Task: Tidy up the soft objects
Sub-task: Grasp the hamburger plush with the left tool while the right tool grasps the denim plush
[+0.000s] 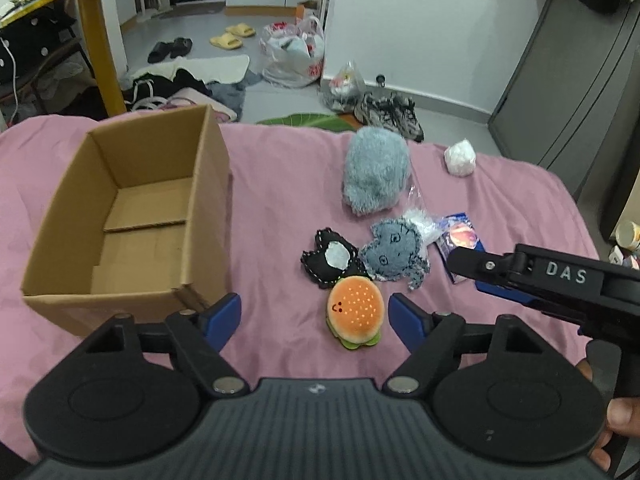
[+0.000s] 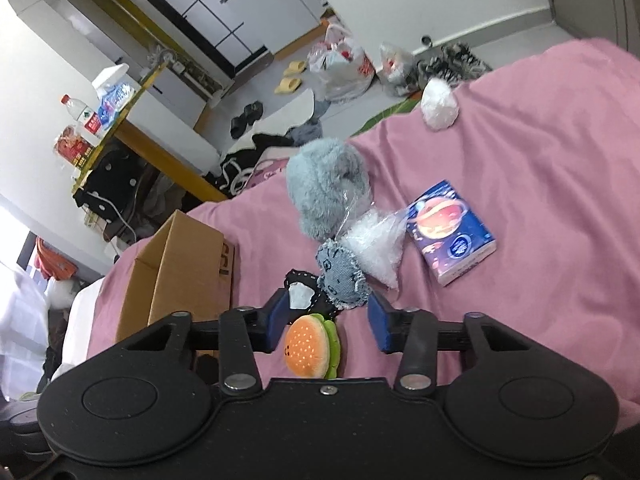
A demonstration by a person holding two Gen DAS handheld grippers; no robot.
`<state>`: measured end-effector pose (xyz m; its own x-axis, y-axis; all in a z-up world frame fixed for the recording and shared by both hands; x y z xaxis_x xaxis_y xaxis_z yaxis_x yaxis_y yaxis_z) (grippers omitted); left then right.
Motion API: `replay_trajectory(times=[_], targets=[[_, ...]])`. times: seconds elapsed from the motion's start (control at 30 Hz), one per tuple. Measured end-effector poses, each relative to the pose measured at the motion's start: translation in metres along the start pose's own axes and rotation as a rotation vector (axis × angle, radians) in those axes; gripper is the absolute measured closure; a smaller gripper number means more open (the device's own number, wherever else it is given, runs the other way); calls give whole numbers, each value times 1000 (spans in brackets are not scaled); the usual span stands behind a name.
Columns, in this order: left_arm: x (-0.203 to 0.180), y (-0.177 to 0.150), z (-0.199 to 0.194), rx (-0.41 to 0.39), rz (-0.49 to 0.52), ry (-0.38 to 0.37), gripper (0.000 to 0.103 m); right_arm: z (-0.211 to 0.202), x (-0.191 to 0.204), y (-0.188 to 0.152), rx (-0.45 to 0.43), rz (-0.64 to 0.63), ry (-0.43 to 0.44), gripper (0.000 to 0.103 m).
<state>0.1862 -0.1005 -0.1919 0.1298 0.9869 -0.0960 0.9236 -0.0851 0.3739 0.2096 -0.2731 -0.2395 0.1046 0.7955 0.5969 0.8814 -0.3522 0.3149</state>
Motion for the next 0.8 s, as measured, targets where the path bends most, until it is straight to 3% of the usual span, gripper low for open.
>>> replay_trajectory(times=[0.2,0.4,0.6,0.8], targets=[[-1,4,24,49,-8,-1,24,11,-12,4,26,54,25,69],[-11,6,51,108,8,-14,37,25,-17,5,64,59,33,69],[-18,8,77,154,16,-14,39,39,-24,6,104,83,52,69],[-18,10,103,212,-50,-58,39,58,-30,14,140,95,65,69]])
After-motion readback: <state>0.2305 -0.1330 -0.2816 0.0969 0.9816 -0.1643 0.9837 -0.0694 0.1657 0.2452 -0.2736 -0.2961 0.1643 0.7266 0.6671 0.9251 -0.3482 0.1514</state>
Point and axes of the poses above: each gripper's, at about its wrist camera, not at the fingertips, and z roughly the way its jaws point, x to its left, y to its top, the point moved 9 cm from there along z, roughly the way its jaws point, and after that the axes turned 10 degrees about x, right-handed, at the moved point
